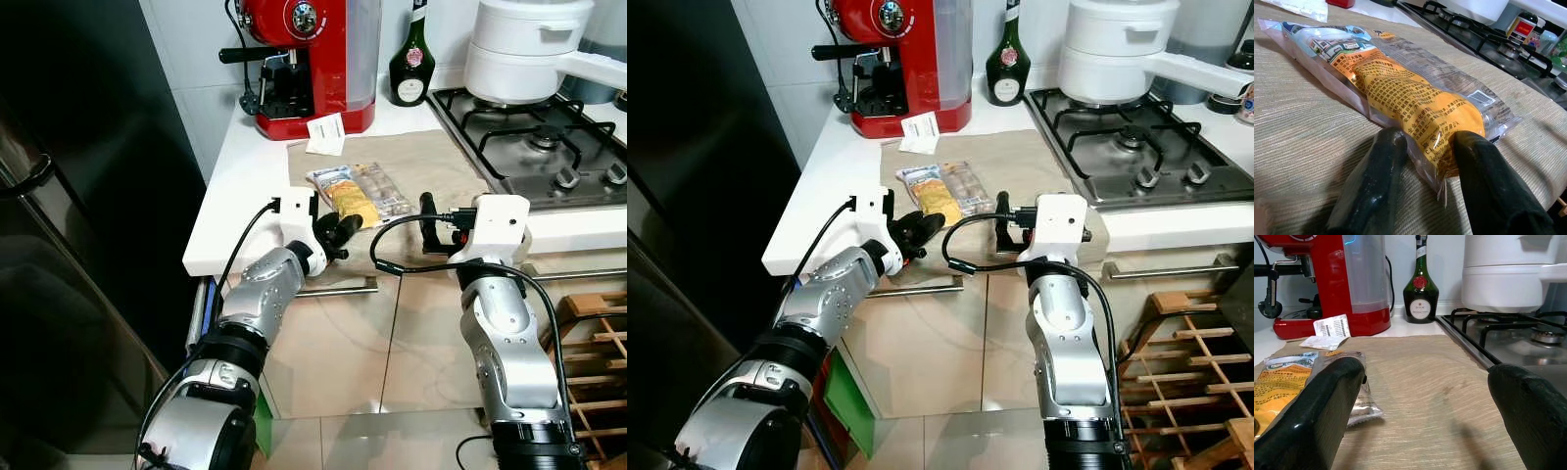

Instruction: Restocking fridge

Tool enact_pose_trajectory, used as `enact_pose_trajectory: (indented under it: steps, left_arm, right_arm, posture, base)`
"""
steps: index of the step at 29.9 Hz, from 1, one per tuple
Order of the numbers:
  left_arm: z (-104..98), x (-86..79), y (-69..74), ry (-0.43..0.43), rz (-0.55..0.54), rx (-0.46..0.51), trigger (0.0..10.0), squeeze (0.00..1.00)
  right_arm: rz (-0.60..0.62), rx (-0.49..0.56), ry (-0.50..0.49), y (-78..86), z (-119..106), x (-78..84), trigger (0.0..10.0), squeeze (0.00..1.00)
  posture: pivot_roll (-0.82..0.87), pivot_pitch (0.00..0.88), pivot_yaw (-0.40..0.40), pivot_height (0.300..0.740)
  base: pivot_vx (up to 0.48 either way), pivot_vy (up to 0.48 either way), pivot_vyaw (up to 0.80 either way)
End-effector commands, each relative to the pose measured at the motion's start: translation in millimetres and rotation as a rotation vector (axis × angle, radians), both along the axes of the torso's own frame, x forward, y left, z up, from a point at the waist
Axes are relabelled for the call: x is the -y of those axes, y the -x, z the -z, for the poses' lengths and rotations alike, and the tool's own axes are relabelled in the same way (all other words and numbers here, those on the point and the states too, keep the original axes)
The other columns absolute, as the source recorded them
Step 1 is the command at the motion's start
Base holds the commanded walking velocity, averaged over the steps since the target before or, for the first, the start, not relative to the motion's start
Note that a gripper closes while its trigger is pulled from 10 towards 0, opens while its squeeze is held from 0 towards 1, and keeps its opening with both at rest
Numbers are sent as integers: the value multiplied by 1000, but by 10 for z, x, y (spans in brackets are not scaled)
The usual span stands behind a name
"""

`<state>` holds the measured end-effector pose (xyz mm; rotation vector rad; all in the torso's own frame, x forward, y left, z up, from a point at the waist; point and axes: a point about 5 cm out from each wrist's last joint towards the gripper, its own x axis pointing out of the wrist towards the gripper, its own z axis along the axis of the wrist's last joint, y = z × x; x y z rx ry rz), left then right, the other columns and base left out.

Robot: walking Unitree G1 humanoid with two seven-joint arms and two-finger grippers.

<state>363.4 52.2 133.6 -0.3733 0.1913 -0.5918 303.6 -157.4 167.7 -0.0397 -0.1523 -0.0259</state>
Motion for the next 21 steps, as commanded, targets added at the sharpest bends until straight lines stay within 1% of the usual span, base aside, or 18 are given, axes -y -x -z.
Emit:
enact_pose_trajectory:
  steps: [1, 3, 4, 5, 6, 7, 8, 9, 11, 12, 13, 14, 15, 16, 21]
  left_arm:
    - [-2, -39, -27, 3, -14, -13, 0, 0]
    - [-143, -106, -88, 57, -47, 19, 0, 0]
    - [-246, -150, -126, 95, -68, 42, 0, 0]
    - [-246, -150, -126, 95, -68, 42, 0, 0]
    - [-340, -186, -156, 122, -80, 64, 0, 0]
    - [-488, -244, -196, 162, -97, 98, 0, 0]
    - [-488, -244, -196, 162, -97, 98, 0, 0]
    - [-552, -265, -208, 175, -101, 116, 0, 0]
    - [-727, -321, -236, 191, -110, 170, 0, 0]
    - [-776, -334, -241, 193, -109, 185, 0, 0]
    - [-897, -377, -256, 194, -112, 226, 0, 0]
    - [-944, -394, -263, 192, -111, 245, 0, 0]
    - [-944, -394, -263, 192, -111, 245, 0, 0]
    - [-1005, -413, -269, 190, -103, 267, 0, 0]
    - [-1092, -421, -263, 183, -94, 302, 0, 0]
  right_arm:
    - [-7, -13, -3, 7, 21, -20, 10000, 0]
    - [-8, -12, -2, 3, 20, -19, 10000, 0]
    - [-8, -11, -2, -1, 19, -17, 10000, 0]
    - [-8, -11, -2, -1, 19, -17, 10000, 0]
    - [-8, -11, -3, -4, 18, -16, 10000, 0]
    - [-8, -11, -4, -10, 18, -14, 10000, 0]
    - [-8, -11, -4, -10, 18, -14, 10000, 0]
    - [-9, -11, -4, -12, 20, -13, 10000, 0]
    - [-10, -12, -5, -24, 20, -14, 10000, 0]
    - [-10, -11, -5, -28, 19, -16, 10000, 0]
    - [-13, -9, -6, -40, 14, -25, 10000, 0]
    - [-14, -8, -7, -46, 13, -29, 10000, 0]
    - [-14, -8, -7, -46, 13, -29, 10000, 0]
    - [-16, -7, -8, -56, 11, -35, 10000, 0]
    - [-18, -3, -8, -71, 5, -41, 10000, 0]
  posture:
    - [-151, 0, 131, 740]
    - [-150, 0, 130, 740]
    - [-150, 0, 130, 740]
    - [-150, 0, 130, 740]
    - [-149, 0, 128, 740]
    - [-147, 0, 127, 740]
    - [-147, 0, 127, 740]
    - [-147, 0, 127, 740]
    - [-143, 0, 125, 740]
    - [-143, 0, 125, 740]
    - [-141, 0, 125, 740]
    - [-138, 0, 124, 740]
    - [-138, 0, 124, 740]
    - [-137, 0, 123, 740]
    - [-136, 0, 124, 740]
  base:
    - [0, 0, 0]
    - [0, 0, 0]
    - [0, 0, 0]
    - [0, 0, 0]
    - [0, 0, 0]
    - [0, 0, 0]
    - [0, 0, 0]
    - [0, 0, 0]
    - [0, 0, 0]
    - [0, 0, 0]
    - [0, 0, 0]
    - [0, 0, 0]
    - [0, 0, 0]
    - [0, 0, 0]
    - [0, 0, 0]
